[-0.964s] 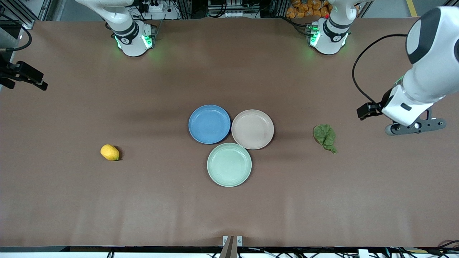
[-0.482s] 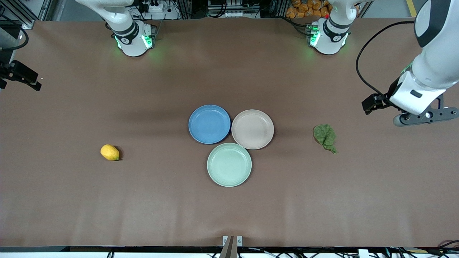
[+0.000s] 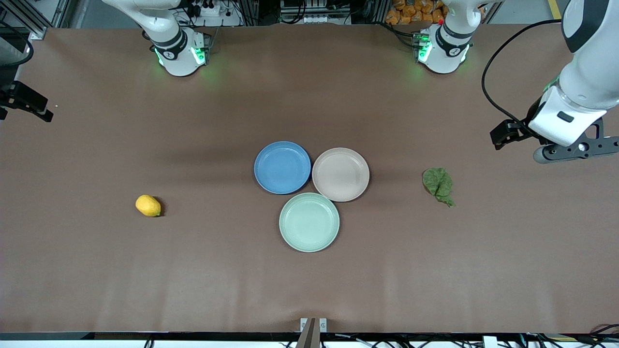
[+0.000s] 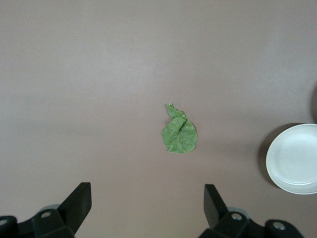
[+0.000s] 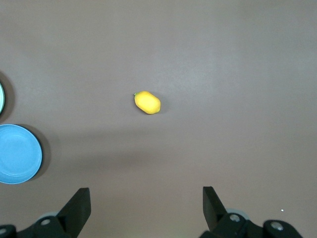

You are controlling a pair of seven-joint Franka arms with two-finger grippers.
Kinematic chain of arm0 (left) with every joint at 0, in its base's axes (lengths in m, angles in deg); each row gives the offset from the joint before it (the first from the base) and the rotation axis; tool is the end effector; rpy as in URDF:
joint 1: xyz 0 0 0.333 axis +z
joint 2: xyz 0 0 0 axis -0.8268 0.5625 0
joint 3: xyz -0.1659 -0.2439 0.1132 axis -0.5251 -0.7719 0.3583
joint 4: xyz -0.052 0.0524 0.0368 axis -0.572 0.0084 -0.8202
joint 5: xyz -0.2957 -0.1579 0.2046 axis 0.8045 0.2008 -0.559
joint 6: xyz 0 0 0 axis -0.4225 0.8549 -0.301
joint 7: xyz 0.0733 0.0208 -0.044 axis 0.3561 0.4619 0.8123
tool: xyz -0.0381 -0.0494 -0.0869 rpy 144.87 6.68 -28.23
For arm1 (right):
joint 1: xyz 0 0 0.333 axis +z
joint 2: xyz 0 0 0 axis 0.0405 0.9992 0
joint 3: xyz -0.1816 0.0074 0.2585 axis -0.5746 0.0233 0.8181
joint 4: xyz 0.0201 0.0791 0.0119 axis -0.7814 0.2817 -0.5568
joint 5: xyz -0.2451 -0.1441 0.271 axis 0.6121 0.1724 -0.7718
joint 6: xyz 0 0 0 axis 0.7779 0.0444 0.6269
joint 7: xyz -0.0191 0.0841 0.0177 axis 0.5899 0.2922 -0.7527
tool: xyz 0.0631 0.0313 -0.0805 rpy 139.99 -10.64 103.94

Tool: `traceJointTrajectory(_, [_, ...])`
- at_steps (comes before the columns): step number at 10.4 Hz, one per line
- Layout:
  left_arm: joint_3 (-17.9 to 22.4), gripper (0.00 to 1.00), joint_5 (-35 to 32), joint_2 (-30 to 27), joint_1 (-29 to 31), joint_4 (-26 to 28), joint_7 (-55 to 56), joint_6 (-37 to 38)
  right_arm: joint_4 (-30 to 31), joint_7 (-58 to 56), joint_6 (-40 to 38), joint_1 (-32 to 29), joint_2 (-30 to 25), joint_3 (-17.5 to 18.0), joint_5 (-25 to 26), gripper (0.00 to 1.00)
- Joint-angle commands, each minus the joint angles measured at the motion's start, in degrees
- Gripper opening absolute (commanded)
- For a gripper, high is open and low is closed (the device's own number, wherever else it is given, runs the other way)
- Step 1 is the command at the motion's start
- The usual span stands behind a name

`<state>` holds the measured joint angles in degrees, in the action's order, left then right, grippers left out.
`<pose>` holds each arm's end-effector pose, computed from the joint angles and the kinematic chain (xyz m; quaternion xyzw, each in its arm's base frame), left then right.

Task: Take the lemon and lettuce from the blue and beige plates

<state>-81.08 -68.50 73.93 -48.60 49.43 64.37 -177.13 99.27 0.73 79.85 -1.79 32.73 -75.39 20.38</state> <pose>0.5719 -0.1024 0.5946 -0.9976 -0.0369 -0.0012 0.0589 0.5348 -0.0393 0.6627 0.9994 -0.0287 0.0149 0.0109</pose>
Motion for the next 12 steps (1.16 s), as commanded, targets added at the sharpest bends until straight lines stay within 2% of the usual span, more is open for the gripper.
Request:
traceJointTrajectory(1, [0.19,1.0,-0.22,-1.23,-0.23,-0.04,-1.48,0.89,-0.88,-0.9,0.71,-0.9,0.44,0.65,0.22,1.0])
traceJointTrajectory(3, [2.2,1.0,-0.31,-1.58,-2.5,-0.04,-1.48,0.89,-0.79,-0.9,0.62,-0.99,0.44,0.65,0.06,1.0])
traceJointTrajectory(5, [7.38,1.0,-0.31,-2.02,-6.72,-0.04,-2.26,0.89,-0.7,-0.9,0.79,-0.55,0.44,0.74,-0.56,1.0])
traceJointTrajectory(7, [8.36,1.0,-0.14,-2.89,-7.0,0.04,-4.55,0.89,-0.35,-0.9,0.71,0.07,0.44,0.91,-0.56,1.0])
traceJointTrajectory(8, [8.45,1.0,1.26,-3.16,-7.0,0.04,-4.56,0.98,-0.35,-1.34,0.53,0.24,0.35,0.91,-0.56,1.0])
traceJointTrajectory(10, [11.08,1.0,6.53,-4.12,-7.61,0.04,-4.73,0.89,-0.26,-1.34,0.27,0.6,0.26,0.91,-0.56,1.0])
traceJointTrajectory(12, [11.88,1.0,6.63,-4.39,-8.32,0.13,-5.25,1.76,-0.26,-1.34,0.01,0.6,0.26,0.91,-0.56,1.0])
